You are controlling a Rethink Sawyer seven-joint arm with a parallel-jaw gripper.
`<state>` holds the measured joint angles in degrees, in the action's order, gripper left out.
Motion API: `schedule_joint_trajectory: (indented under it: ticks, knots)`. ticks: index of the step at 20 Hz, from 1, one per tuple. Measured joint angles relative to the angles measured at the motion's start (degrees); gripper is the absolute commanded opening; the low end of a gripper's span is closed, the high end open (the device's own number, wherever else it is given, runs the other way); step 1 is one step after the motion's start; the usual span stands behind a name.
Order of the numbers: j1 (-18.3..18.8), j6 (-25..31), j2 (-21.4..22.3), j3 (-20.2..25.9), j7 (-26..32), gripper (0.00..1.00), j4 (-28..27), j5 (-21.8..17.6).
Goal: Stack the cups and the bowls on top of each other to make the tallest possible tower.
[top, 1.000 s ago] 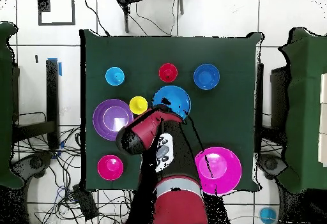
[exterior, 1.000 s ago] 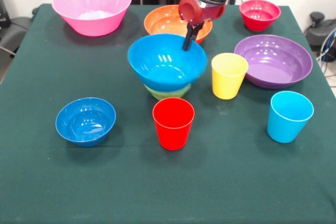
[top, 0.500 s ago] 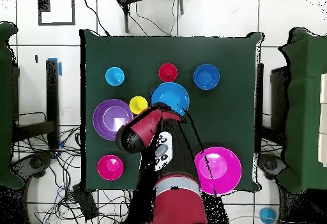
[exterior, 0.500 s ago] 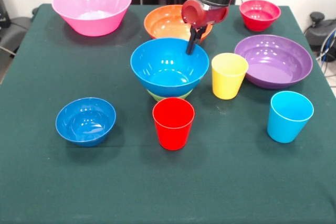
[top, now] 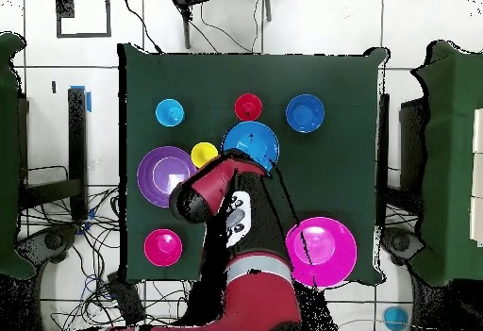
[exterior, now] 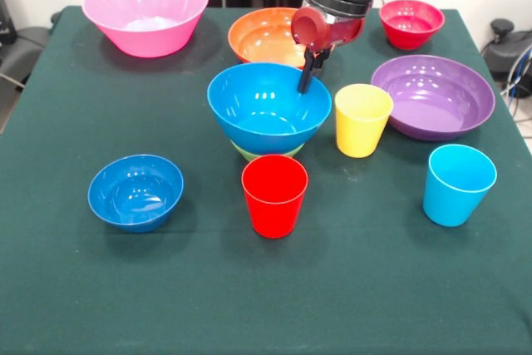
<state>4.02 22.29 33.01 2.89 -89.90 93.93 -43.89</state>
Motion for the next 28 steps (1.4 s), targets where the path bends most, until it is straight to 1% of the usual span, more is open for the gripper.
schedule_joint_trajectory:
  ticks: [8,9,20,28]
  knots:
    - [-0.6,0.0,-0.1,-0.7,0.0,0.00,-0.2,0.0]
    - [-0.8,0.0,-0.3,-1.0,0.0,1.00,-0.2,0.1]
    - [-1.3,0.0,-1.5,-2.3,0.0,1.00,-0.3,0.2]
    - [-1.3,0.0,-1.1,-2.4,0.0,1.00,-0.2,1.1]
